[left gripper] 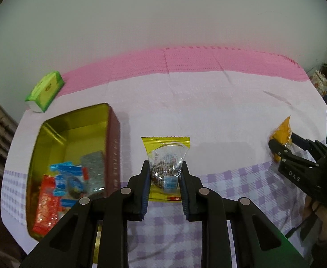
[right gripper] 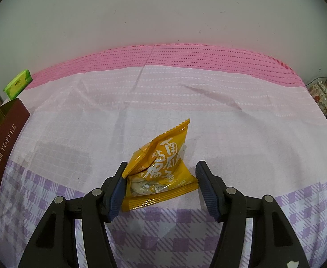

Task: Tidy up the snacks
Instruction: 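Carry the yellow-wrapped candy with the left gripper over the gold tin, then lower the yellow candy into the tin and open the left gripper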

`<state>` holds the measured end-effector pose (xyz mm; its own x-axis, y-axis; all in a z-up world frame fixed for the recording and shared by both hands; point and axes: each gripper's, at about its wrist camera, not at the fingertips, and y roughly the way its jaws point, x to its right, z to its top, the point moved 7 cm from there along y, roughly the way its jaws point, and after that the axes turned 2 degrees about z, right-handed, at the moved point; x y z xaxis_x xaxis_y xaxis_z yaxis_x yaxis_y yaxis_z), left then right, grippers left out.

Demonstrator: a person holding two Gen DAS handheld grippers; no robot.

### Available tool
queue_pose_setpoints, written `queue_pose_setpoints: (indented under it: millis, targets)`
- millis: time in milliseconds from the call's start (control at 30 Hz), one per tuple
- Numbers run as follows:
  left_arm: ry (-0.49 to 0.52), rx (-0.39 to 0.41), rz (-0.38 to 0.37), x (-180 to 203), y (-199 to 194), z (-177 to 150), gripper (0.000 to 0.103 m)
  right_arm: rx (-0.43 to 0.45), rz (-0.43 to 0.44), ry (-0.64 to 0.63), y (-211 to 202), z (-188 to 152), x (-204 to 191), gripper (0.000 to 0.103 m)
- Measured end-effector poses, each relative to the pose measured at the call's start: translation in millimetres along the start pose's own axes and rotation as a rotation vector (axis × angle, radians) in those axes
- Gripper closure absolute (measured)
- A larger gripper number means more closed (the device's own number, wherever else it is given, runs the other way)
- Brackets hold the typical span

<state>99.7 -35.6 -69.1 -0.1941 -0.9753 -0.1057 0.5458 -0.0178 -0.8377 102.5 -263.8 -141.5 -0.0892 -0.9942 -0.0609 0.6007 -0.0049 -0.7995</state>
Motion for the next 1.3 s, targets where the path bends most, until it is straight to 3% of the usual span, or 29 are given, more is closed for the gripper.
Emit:
queue_pose_setpoints:
  millis: [567,1300]
  targets:
    - [-0.087,0.031,0.094,-79.6,-19.7,-16.1,0.078,-0.001,-0.006,-0.006,1.6,-1.6,-0.6,0.044]
    - [-0.188,-0.058,0.159,-162.1,18.3,-49.6,0.078,-0.003,-0.01,-0.009,2.7,-1.7,-0.6,0.045]
